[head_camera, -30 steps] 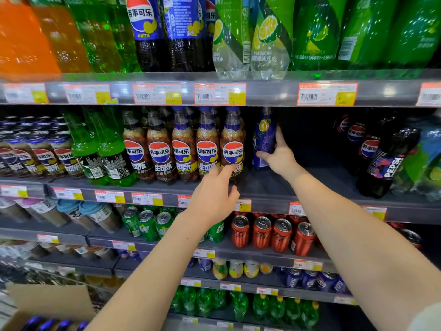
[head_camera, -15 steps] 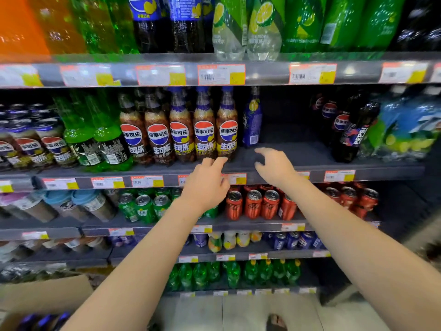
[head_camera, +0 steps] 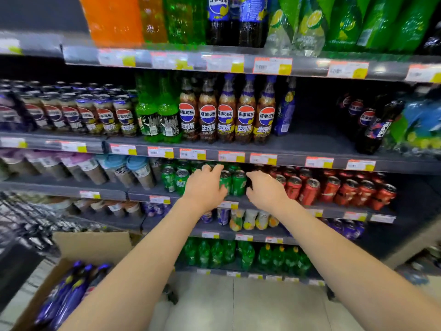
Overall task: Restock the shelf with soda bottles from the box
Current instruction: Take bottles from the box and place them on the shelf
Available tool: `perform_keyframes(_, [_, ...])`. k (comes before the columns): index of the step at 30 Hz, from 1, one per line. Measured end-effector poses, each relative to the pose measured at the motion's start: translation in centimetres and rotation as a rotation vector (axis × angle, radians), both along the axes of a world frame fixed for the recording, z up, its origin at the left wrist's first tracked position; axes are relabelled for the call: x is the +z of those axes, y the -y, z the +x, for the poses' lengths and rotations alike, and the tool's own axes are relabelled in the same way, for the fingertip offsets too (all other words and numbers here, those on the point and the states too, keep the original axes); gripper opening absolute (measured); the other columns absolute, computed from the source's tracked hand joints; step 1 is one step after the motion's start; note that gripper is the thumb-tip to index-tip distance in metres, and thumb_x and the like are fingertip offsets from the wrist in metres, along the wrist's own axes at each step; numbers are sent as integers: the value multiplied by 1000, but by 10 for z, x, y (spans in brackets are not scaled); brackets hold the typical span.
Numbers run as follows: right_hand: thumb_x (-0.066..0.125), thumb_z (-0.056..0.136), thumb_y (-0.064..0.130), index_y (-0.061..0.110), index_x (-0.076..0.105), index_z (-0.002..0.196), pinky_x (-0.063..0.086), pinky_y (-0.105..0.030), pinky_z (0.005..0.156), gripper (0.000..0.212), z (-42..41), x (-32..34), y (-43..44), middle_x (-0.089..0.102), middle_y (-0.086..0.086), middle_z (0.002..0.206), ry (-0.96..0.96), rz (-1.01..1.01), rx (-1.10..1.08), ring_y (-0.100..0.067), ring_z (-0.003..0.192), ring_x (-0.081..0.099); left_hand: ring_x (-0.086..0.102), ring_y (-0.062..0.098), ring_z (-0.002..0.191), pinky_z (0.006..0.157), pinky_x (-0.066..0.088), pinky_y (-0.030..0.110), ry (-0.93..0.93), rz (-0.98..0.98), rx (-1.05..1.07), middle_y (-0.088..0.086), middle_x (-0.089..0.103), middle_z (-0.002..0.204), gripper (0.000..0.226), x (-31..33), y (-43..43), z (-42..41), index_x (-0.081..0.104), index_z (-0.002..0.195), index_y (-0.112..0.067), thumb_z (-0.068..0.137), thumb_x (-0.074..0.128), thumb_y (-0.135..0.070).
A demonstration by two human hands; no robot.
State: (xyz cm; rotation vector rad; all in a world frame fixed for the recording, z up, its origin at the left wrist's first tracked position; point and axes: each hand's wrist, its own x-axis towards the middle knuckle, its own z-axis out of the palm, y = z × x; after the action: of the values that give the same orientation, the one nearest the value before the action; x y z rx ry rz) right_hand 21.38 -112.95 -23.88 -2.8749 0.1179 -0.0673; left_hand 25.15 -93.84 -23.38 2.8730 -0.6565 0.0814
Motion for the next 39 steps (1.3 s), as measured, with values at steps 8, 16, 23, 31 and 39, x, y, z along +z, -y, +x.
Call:
perform_keyframes(8, [54, 96, 18, 12, 59, 124, 42, -34, 69, 29, -88, -23, -88, 61, -12, 127, -97, 3, 41, -34, 106, 63, 56, 39, 121, 92, 52, 46, -106, 97, 71, 13, 53, 138, 63, -40, -101, -91, 36, 155, -24, 98, 53, -43])
perform_keyframes(16, [53, 99, 19, 14, 49, 146, 53, -42, 90, 47, -158, -64, -190, 52, -11, 146, -210, 85, 99, -33, 122, 58, 56, 40, 121, 96, 51, 47, -204, 125, 151, 15, 54, 136, 60, -57, -199, -175, 40, 151, -23, 97, 54, -44])
perform_keyframes(23, [56, 93, 22, 20, 58, 135, 53, -42, 93, 42, -167, -81, -285, 60, -7, 138, -204, 117, 223, -33, 123, 60, 57, 42, 116, 93, 50, 49, -272, 142, 286, 16, 56, 125, 48, -72, -297, -209, 48, 139, -19, 97, 54, -40])
perform_keyframes(31, [57, 93, 26, 20, 54, 142, 53, -42, 97, 49, -137, -121, -417, 57, -6, 143, -320, 147, 282, -31, 126, 58, 56, 42, 123, 100, 50, 50, -365, 98, 393, 15, 56, 133, 56, -105, -431, -203, 45, 147, -21, 95, 53, -43])
perform_keyframes(39, [57, 91, 20, 18, 62, 127, 56, -44, 89, 36, -77, -170, -546, 66, -10, 126, -445, 230, 142, -34, 114, 63, 57, 38, 121, 98, 50, 46, -439, 87, 362, 12, 55, 135, 51, -151, -560, -143, 46, 143, -20, 96, 53, -39])
